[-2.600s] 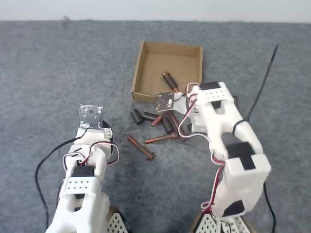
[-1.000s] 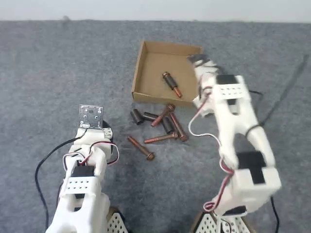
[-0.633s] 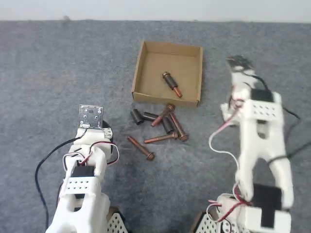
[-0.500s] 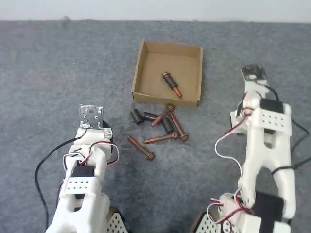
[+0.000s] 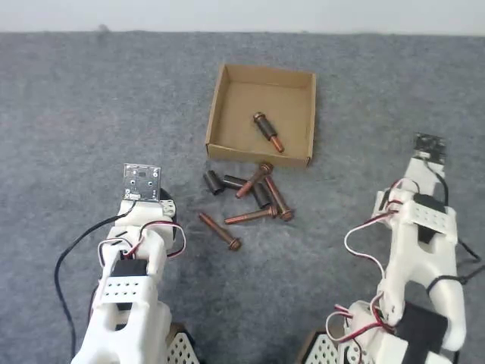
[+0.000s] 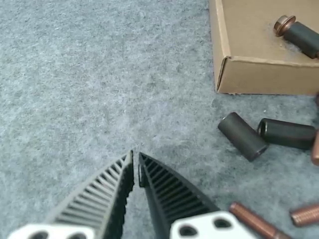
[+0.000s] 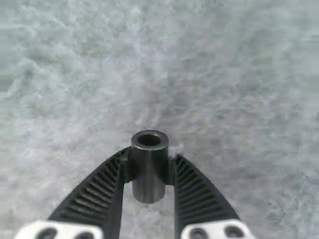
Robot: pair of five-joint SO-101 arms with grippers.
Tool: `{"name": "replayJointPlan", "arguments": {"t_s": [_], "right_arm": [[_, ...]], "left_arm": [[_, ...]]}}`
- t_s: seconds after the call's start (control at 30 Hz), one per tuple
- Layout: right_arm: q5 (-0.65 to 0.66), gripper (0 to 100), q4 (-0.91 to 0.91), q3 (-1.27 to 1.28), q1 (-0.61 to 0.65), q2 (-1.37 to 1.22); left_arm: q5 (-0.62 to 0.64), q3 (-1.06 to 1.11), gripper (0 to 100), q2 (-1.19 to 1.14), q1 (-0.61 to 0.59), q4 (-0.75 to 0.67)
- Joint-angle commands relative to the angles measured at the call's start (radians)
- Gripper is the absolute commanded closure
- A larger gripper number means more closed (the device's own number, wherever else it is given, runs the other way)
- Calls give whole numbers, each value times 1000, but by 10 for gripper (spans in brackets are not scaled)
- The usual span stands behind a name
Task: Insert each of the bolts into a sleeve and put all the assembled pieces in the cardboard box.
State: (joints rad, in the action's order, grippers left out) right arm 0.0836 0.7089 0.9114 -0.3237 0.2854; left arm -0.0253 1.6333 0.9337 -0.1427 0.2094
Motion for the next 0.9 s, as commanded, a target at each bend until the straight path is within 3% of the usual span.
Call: {"name": "replayJointPlan", "arguments": {"t_s": [0.0,0.17,0.33,0.5,0.87], "right_arm": [[-12,992,-24,-3,-28,56],[-11,992,-28,-29,-24,-12],[-11,992,-22,-75,-28,-81],[-11,992,-22,-84,-24,-96],[-11,992,-31,-86,-22,-101]], "left_arm": [[-11,-102,988,15,3,109],[-11,-369,988,-43,74,497],[-87,-665,988,-215,130,718],[-201,-874,988,-414,186,761],[-210,-1242,988,-875,351,850]]}}
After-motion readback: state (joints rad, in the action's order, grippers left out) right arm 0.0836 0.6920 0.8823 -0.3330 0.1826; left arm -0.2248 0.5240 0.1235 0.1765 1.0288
